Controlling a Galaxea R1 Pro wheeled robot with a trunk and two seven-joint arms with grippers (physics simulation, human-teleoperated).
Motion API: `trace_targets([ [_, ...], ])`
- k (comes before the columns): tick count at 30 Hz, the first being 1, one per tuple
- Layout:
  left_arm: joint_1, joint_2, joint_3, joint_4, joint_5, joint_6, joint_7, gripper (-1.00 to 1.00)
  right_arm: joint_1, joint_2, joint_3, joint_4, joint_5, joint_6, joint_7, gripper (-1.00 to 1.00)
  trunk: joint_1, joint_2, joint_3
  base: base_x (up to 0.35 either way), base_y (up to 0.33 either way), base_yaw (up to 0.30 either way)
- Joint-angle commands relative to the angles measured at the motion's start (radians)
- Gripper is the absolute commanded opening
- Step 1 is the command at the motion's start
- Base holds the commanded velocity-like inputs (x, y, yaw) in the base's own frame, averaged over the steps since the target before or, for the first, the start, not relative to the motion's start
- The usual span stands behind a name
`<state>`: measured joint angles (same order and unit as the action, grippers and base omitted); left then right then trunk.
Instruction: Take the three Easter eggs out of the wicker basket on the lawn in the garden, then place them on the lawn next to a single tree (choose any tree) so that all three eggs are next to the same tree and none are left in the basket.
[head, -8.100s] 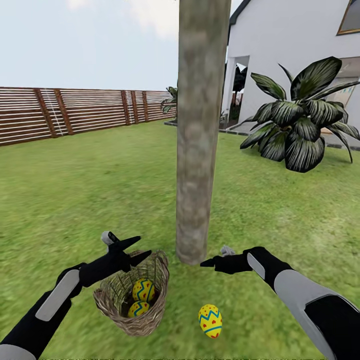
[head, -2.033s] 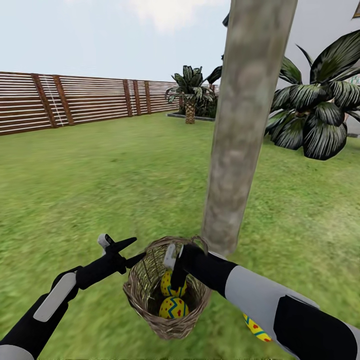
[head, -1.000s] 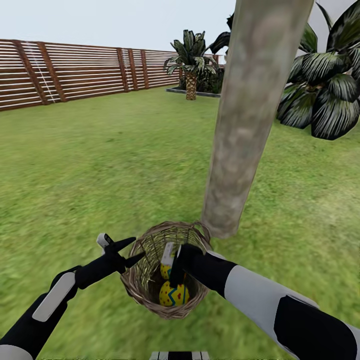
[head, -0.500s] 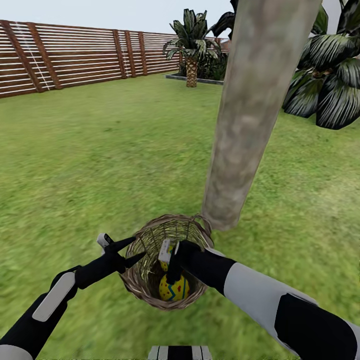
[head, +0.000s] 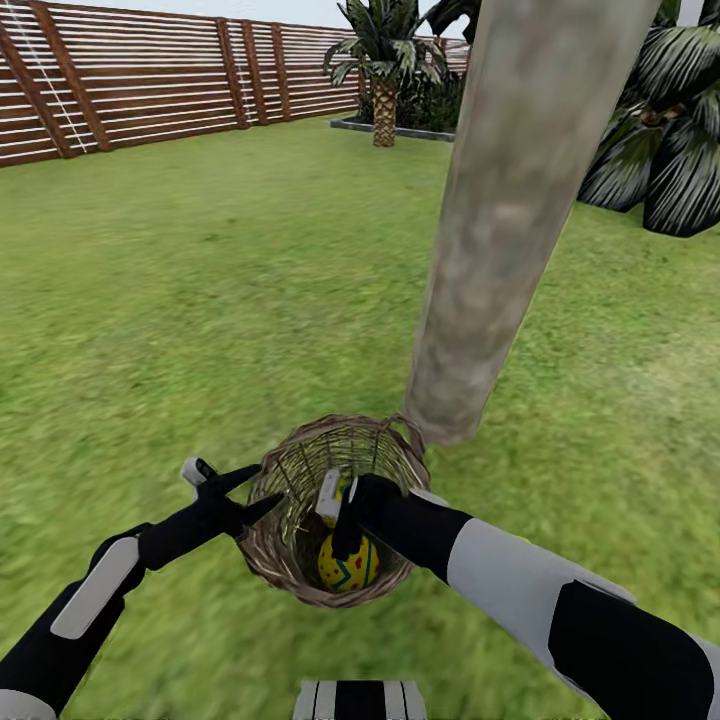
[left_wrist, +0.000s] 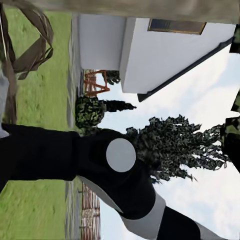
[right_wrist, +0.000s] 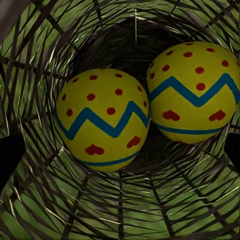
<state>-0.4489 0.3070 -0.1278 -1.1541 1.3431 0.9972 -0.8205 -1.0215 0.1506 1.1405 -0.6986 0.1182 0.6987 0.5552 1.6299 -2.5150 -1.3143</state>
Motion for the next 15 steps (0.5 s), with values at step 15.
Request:
trace_targets([
  [15,0.005,0.214,0.186,0.008,0.008,0.007,-0.187,1.0,0.0,0.0,0.001,-0.002,0.011,0.002,0.007,1.0,0.007,-0.004,-0.059,0.0,0.0,0.0],
])
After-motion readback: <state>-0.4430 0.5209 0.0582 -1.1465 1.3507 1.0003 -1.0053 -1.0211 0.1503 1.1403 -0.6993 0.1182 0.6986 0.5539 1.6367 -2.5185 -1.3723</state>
